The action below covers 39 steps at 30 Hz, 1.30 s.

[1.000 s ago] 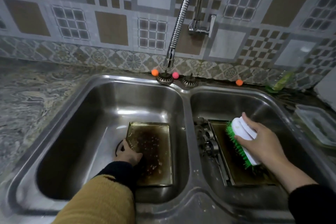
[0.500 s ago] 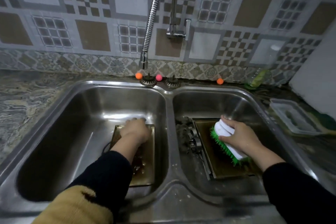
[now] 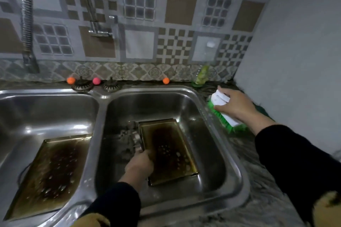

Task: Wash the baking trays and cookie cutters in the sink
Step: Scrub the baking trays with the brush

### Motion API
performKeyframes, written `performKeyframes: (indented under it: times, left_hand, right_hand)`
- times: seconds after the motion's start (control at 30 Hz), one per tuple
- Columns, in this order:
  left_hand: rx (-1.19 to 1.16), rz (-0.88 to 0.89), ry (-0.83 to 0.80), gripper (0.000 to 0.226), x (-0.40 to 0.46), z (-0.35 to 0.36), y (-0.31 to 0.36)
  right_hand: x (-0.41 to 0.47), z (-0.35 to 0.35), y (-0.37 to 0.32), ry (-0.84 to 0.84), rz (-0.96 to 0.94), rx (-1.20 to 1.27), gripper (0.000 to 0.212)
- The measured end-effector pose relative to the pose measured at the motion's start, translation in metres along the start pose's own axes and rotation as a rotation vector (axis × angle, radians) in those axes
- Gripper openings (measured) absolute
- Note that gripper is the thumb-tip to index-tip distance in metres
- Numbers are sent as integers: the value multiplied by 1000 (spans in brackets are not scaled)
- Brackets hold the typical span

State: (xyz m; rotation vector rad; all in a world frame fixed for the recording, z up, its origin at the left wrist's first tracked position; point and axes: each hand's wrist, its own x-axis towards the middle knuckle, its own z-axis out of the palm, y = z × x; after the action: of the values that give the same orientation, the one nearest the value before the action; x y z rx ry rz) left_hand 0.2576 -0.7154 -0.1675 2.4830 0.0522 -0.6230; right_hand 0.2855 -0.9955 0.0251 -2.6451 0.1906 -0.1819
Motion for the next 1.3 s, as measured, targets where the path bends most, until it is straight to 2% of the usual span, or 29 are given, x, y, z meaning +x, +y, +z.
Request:
performKeyframes:
  times: [0.13, 0.27, 0.37, 0.5, 0.6, 0.7, 0.77, 0.83, 1.03, 1.17, 1.3]
  left_hand:
    - [-11, -50, -6, 37, 11, 27, 5]
    - [44, -124, 117, 45, 22, 38, 4]
    - [57, -99, 50, 47, 22, 34, 6]
    - [108, -74, 16, 72, 20, 22, 17]
    - [68, -80, 8, 81, 14, 14, 31]
    - [-19, -75, 76, 90, 7, 12, 48]
    - [-122, -72, 118, 89, 4, 12, 57]
    - [-179, -96, 137, 86, 2, 12, 63]
    - [-220, -112, 280, 72, 2, 18, 69]
    - [-241, -102, 306, 59, 3, 18, 69]
    - [-410, -58, 328, 59, -1, 13, 69]
  right_hand:
    - [29, -10, 41, 2, 37, 1, 74]
    - [57, 2, 64, -30, 34, 25, 70]
    - [75, 10, 73, -87, 38, 10, 67]
    - [87, 15, 85, -159, 43, 59, 65]
    - [92, 12, 87, -164, 66, 78, 66]
    - [90, 17, 87, -254, 78, 87, 74]
    - [85, 23, 87, -264, 43, 26, 81]
    - [80, 27, 89, -187, 19, -72, 84]
    - [58, 47, 99, -29, -24, -291, 75]
    - [60, 42, 90, -20, 38, -298, 74]
    - [61, 24, 63, 41, -6, -301, 74]
